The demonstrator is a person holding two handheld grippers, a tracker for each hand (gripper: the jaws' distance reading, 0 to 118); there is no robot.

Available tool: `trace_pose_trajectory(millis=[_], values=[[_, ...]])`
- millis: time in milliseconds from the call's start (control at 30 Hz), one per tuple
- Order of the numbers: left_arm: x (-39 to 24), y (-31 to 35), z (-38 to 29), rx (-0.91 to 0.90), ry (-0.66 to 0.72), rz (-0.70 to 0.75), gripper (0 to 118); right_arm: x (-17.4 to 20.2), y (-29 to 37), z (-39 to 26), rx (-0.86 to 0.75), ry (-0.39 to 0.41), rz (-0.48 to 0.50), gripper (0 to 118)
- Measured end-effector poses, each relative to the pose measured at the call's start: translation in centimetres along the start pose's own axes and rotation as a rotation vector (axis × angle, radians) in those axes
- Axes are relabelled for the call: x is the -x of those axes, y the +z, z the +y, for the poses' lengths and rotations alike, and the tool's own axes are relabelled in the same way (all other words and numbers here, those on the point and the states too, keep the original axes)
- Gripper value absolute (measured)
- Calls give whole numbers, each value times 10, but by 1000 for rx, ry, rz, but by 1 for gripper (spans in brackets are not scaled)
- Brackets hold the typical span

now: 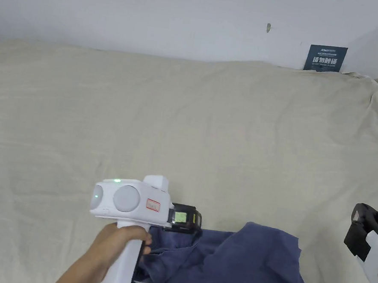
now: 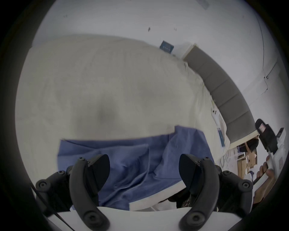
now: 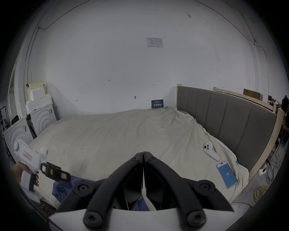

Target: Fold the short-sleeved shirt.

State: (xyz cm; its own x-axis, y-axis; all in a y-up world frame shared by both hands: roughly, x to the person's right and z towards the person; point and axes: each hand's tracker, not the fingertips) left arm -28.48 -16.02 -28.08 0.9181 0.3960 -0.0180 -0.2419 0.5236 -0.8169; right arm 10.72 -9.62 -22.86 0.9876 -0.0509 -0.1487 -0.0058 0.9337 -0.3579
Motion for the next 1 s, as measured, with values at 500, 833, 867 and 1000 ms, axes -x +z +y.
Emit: trace_pose_trajectory(millis=[500, 833, 867, 1000], values=[[90, 20, -47, -198, 34, 144, 0, 15, 1, 2, 5, 12, 17, 0], [61, -28, -94, -87, -43, 151, 0, 10, 1, 0, 14, 8, 12, 0], [56, -33, -97, -74, -42, 137, 0, 9, 1, 0, 16, 7, 10, 0], [33, -51, -105, -56, -42, 100, 0, 3, 3, -3, 23, 5, -1, 0]])
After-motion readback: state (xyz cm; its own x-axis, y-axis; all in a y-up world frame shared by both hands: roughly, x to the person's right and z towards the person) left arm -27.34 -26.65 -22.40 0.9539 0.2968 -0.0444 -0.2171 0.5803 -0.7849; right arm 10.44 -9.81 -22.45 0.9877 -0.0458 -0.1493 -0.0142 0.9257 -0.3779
